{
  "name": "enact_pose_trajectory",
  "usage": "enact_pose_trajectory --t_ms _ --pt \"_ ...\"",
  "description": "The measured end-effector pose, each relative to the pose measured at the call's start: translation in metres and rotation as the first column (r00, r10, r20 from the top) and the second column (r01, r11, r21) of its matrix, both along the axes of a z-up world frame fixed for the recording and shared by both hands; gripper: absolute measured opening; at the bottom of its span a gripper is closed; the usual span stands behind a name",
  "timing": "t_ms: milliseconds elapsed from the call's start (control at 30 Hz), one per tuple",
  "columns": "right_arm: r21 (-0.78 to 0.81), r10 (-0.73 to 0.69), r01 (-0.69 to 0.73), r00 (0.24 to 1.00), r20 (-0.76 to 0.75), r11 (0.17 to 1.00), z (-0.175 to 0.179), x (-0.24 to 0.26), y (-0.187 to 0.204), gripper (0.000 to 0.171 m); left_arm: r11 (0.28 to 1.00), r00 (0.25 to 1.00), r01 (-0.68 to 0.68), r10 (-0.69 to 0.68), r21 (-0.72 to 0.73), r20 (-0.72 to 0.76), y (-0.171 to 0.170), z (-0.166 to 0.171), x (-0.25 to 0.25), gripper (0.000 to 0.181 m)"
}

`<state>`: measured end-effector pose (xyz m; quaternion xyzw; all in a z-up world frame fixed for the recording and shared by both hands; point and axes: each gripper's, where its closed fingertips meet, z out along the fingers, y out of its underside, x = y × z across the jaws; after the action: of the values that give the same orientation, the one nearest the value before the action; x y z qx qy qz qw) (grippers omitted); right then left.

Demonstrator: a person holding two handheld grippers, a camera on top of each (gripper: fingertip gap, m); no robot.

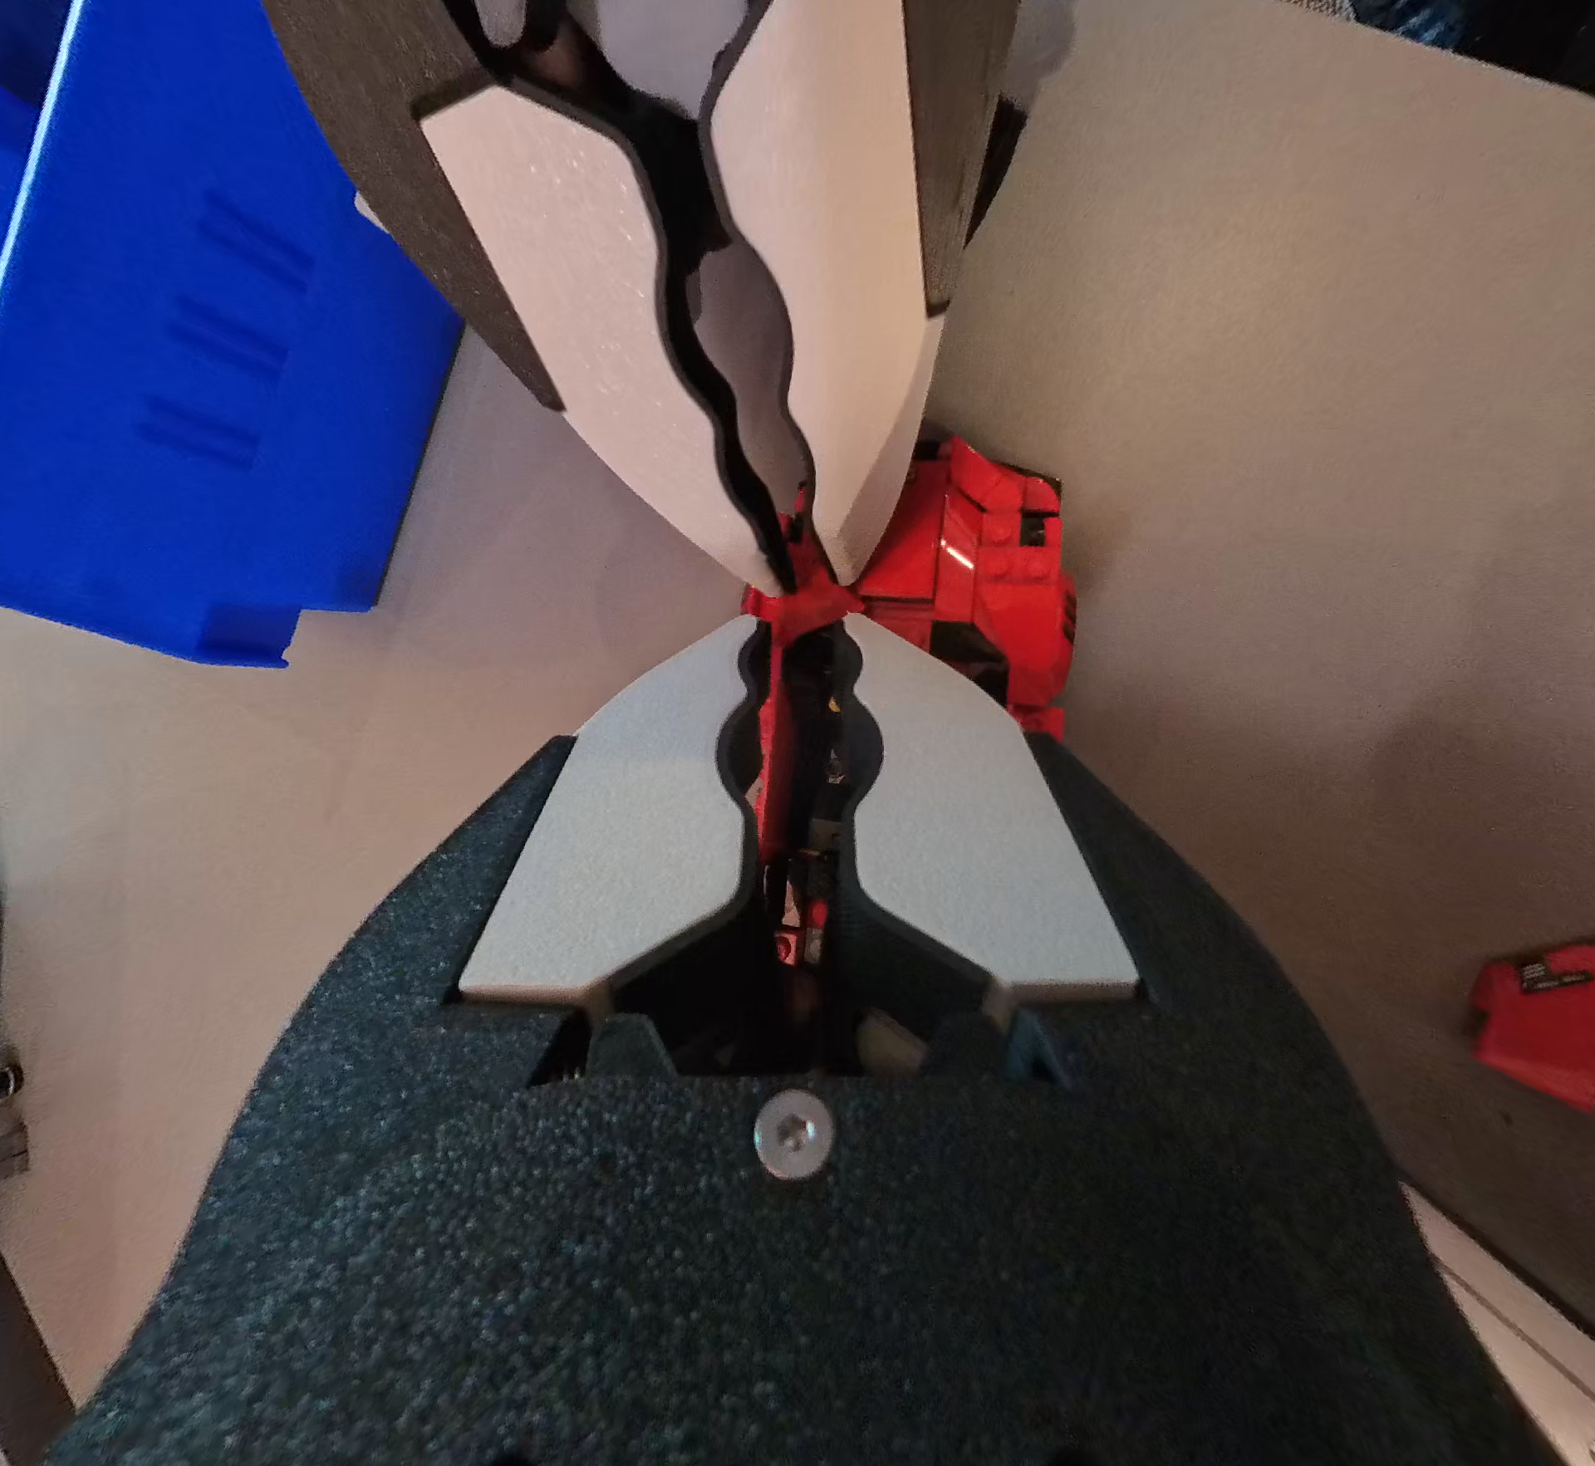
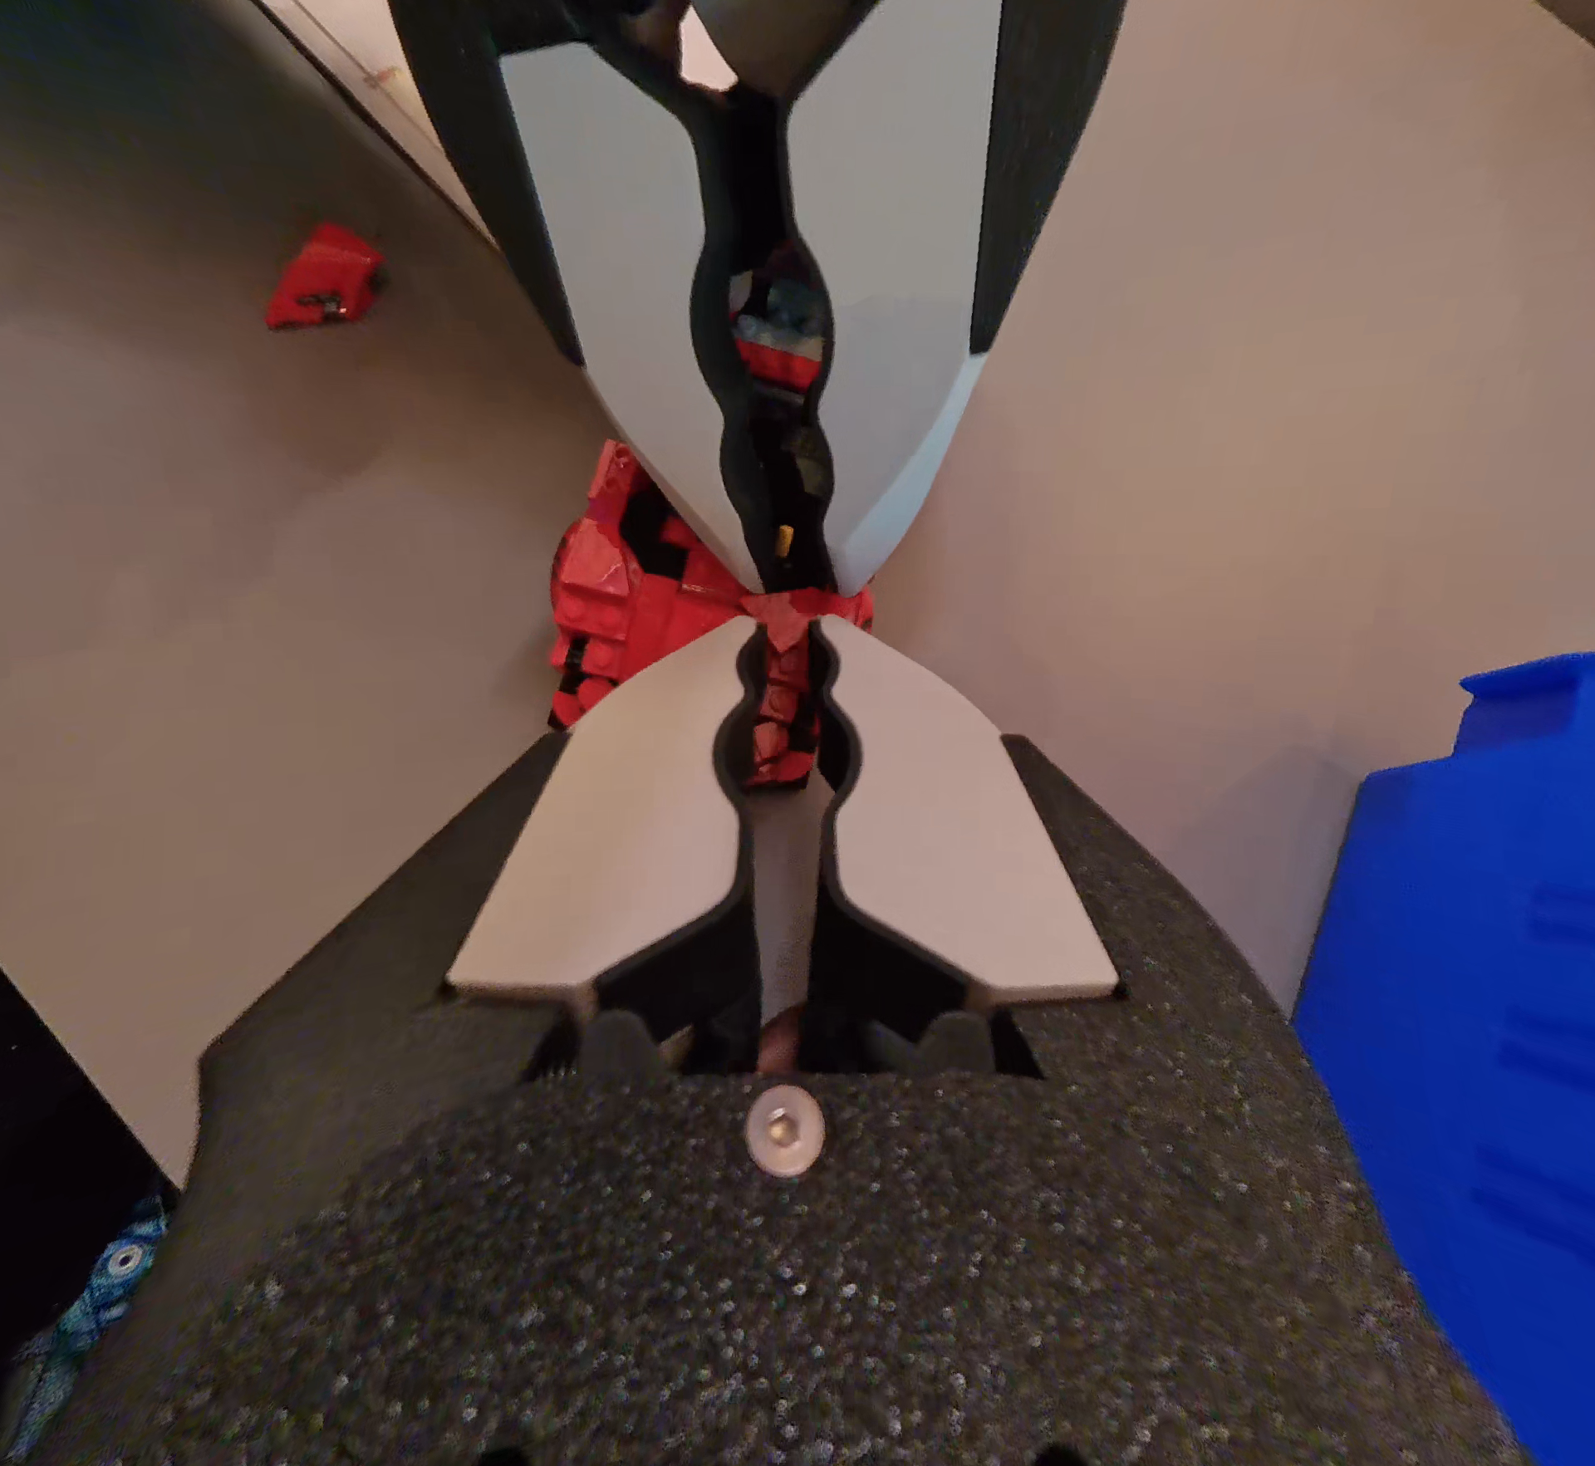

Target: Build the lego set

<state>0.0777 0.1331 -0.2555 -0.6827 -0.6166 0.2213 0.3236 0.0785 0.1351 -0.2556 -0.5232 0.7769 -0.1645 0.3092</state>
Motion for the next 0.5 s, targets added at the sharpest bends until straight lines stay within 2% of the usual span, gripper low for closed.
enact_pose_trajectory --t_ms 233,433,500 --pt "0.012 0.015 -0.015 1.000 0.000 1.000 0.0033 0.0007 0.0034 0.005 1.000 1.000 -0.019 0.019 0.006 0.015 0.0017 -0.0003 -0.0008 0.010" --pt "-0.007 0.021 -0.020 1.000 0.018 1.000 0.0011 0.0036 0.0023 0.016 1.000 0.999 -0.025 0.025 0.013 0.026 0.0023 -0.0004 0.0009 0.008" --pt "0.011 0.011 -0.011 1.000 0.028 1.000 0.0006 0.0041 0.0055 0.011 1.000 0.999 -0.026 0.026 0.010 0.025 0.0017 -0.0005 0.0013 0.007"
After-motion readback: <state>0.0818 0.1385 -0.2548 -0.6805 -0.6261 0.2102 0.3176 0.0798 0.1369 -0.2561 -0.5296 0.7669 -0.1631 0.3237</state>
